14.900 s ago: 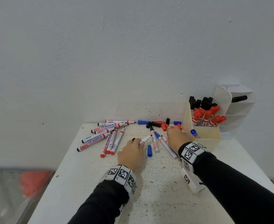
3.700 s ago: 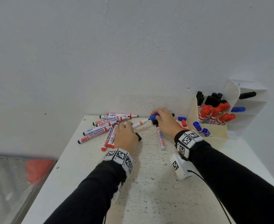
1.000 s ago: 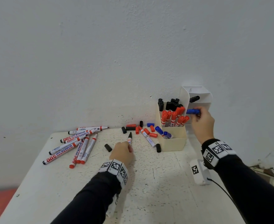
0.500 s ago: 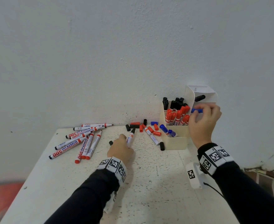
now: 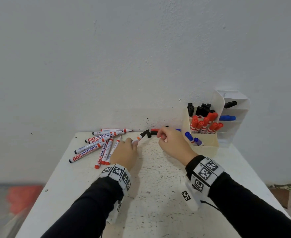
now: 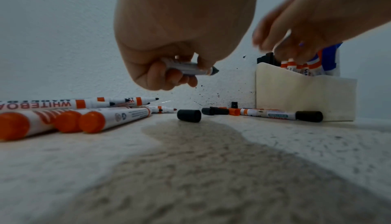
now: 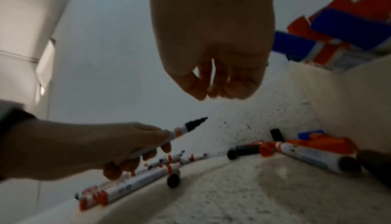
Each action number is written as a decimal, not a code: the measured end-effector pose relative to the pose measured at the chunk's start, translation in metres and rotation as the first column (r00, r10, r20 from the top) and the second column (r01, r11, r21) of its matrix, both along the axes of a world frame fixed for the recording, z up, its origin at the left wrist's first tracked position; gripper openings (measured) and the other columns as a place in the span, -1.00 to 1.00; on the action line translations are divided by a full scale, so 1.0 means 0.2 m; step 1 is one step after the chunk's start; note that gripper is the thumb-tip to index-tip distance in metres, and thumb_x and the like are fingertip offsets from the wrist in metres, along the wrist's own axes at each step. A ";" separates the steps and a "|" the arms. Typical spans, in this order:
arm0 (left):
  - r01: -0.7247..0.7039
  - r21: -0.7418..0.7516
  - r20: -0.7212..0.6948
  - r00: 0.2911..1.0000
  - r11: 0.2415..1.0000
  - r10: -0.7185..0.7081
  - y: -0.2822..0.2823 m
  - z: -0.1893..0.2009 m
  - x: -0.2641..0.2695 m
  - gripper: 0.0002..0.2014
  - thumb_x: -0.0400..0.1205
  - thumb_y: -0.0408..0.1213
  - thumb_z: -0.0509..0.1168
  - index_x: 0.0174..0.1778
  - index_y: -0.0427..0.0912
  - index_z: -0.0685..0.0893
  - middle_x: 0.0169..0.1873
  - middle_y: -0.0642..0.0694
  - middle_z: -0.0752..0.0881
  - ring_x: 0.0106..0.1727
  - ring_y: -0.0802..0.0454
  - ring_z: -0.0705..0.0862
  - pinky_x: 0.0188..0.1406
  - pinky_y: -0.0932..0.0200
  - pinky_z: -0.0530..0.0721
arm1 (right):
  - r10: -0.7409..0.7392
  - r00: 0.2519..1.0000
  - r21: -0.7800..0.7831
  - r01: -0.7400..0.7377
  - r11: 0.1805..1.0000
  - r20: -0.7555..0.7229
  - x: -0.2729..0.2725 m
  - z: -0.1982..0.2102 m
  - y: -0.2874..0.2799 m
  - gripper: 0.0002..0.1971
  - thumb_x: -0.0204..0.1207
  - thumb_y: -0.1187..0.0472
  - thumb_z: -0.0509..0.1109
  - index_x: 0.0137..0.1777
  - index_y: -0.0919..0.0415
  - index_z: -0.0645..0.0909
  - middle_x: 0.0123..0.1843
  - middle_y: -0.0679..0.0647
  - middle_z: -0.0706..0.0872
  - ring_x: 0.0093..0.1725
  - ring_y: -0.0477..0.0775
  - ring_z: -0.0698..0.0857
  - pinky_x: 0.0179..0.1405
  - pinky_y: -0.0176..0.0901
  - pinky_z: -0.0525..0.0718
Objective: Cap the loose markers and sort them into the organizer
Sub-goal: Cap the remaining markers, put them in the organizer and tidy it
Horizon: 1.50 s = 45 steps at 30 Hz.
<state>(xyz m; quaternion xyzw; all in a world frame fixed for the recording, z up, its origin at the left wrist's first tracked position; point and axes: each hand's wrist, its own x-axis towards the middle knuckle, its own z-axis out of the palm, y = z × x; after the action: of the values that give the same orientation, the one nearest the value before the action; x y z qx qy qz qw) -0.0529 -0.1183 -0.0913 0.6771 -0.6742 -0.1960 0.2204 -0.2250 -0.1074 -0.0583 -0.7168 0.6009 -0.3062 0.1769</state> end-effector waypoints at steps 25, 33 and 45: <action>0.015 0.011 0.157 0.988 1.000 -0.017 -0.02 -0.06 0.00 -0.66 0.73 -0.08 -0.04 0.28 -0.15 0.50 0.12 -0.12 0.60 0.14 -0.06 0.57 0.21 -0.11 0.58 | -0.084 0.853 0.014 0.106 0.994 -0.515 0.07 -0.18 -0.29 -0.60 0.59 0.33 0.22 0.42 0.16 0.36 0.37 0.19 0.44 0.35 0.24 0.40 0.26 0.04 0.47; 0.049 -0.011 0.141 0.989 0.999 -0.046 -0.02 -0.06 -0.02 -0.67 0.74 -0.10 -0.03 0.29 -0.13 0.50 0.06 -0.09 0.60 0.03 0.00 0.57 0.03 0.08 0.58 | 0.176 0.959 0.058 -0.167 0.984 -0.221 0.03 -0.19 -0.22 -0.68 0.64 0.35 0.15 0.33 0.12 0.52 0.27 0.10 0.51 0.29 0.09 0.41 0.33 -0.06 0.39; 0.262 -0.024 -0.091 0.961 0.965 -0.263 0.07 -0.04 0.05 -0.71 0.74 -0.11 -0.02 0.03 -0.11 0.59 -0.33 -0.01 0.59 -0.36 0.07 0.50 -0.39 0.21 0.40 | 0.152 0.925 0.197 -0.231 0.953 0.348 0.07 -0.06 -0.12 -0.84 0.66 0.10 0.19 -0.03 0.15 0.55 -0.42 -0.03 0.52 -0.45 -0.13 0.41 -0.48 -0.43 0.39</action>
<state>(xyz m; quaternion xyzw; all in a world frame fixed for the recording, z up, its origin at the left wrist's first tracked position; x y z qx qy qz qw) -0.0429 -0.1047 -0.0989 0.5706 -0.7481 -0.2509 0.2277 -0.2117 -0.1309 -0.0712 -0.6853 0.5213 -0.3294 0.3873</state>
